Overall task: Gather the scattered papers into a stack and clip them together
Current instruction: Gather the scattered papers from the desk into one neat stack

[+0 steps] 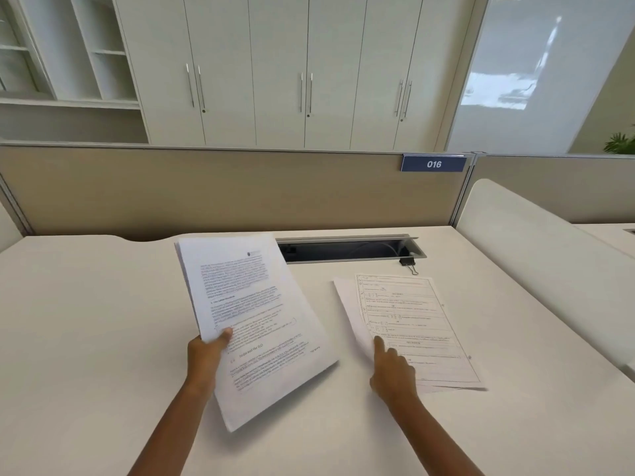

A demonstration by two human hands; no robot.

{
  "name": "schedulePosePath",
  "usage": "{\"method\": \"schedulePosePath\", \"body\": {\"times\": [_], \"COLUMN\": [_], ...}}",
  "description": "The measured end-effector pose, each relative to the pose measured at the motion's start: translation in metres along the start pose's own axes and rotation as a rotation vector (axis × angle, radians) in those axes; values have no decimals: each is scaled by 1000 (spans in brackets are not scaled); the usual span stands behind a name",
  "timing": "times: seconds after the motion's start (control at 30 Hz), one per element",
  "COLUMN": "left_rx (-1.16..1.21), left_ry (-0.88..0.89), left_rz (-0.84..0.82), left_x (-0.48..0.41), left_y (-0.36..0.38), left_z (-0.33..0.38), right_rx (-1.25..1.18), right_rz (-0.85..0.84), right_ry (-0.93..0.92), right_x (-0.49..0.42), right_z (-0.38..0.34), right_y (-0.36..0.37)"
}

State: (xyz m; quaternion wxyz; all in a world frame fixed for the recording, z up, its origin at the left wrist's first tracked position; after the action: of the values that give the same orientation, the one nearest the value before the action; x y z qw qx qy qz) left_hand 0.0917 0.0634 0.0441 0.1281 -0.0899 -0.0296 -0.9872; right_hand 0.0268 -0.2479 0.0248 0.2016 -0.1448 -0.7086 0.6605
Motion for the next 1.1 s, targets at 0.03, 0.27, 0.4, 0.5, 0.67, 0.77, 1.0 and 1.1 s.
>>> {"method": "schedulePosePath", "body": {"times": [0.03, 0.27, 0.4, 0.5, 0.67, 0.77, 1.0, 1.1], "left_rx": [12, 13, -9, -22, 2, 15, 38, 3], "left_ry": [-30, -186, -247, -296, -332, -334, -325, -298], "left_rz": [-18, -161, -214, -274, -360, -375, -354, -353], "left_x": [0, 7, 12, 17, 27, 26, 19, 16], "left_y": [1, 14, 27, 36, 46, 47, 46, 49], "left_z": [-5, -35, -48, -55, -57, -57, -60, -61], "right_rx": [-66, -1077, -1807, -2029, -1891, -1725, -1392, -1314], "right_rz": [45, 114, -30, -128, -187, -228, -232, -278], "right_ry": [-5, -9, -45, -11, 275, 338, 355, 304], "right_x": [0, 3, 5, 2, -1, 3, 6, 10], "right_z": [4, 23, 21, 16, 14, 13, 7, -1], "right_y": [-8, -87, -113, -108, -45, -13, 16, 15]}}
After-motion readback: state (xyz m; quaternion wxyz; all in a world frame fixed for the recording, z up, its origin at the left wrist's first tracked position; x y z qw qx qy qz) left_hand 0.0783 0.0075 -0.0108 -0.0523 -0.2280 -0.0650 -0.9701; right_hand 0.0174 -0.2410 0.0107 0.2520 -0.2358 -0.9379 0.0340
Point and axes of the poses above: each hand's wrist, its own x-axis away from the middle knuckle, its own y-axis out of the palm, z = x × y, the point moved 7 cm from there along -x, towards the middle knuckle, and after that the axes turned 5 degrees about y, right-handed, at the moved point
